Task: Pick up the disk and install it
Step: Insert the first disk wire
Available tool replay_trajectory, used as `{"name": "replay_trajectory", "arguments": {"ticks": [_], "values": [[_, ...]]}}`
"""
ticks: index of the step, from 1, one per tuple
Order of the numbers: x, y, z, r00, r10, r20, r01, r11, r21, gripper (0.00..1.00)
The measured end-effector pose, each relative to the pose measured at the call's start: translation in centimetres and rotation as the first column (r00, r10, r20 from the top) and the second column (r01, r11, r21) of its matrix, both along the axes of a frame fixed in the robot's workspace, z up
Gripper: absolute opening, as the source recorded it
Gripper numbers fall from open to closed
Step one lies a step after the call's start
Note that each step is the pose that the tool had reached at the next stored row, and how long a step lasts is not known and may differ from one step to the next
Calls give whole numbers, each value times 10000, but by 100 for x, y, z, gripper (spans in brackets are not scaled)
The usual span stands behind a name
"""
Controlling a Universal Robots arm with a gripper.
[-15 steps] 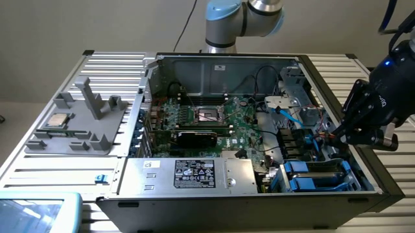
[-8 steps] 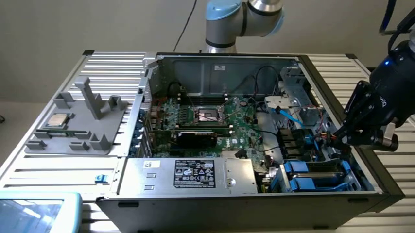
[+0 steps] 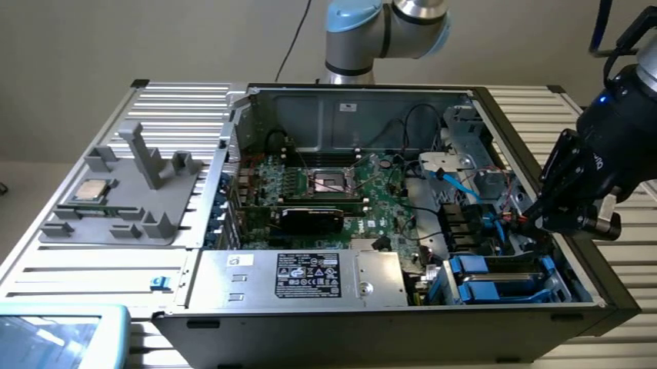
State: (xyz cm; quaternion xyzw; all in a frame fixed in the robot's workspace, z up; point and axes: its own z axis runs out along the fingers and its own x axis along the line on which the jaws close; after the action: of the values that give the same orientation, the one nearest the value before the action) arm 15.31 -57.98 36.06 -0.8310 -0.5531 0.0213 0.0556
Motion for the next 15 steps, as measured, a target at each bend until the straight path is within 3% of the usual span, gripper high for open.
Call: {"name": "replay_trajectory", "arguments": {"ticks": [10,15], "values": [[-69,-6,-1,10000,-73,-1,73,10000,-15,18],[-69,-16,0,9995,-302,4,302,9995,-132,18]]}}
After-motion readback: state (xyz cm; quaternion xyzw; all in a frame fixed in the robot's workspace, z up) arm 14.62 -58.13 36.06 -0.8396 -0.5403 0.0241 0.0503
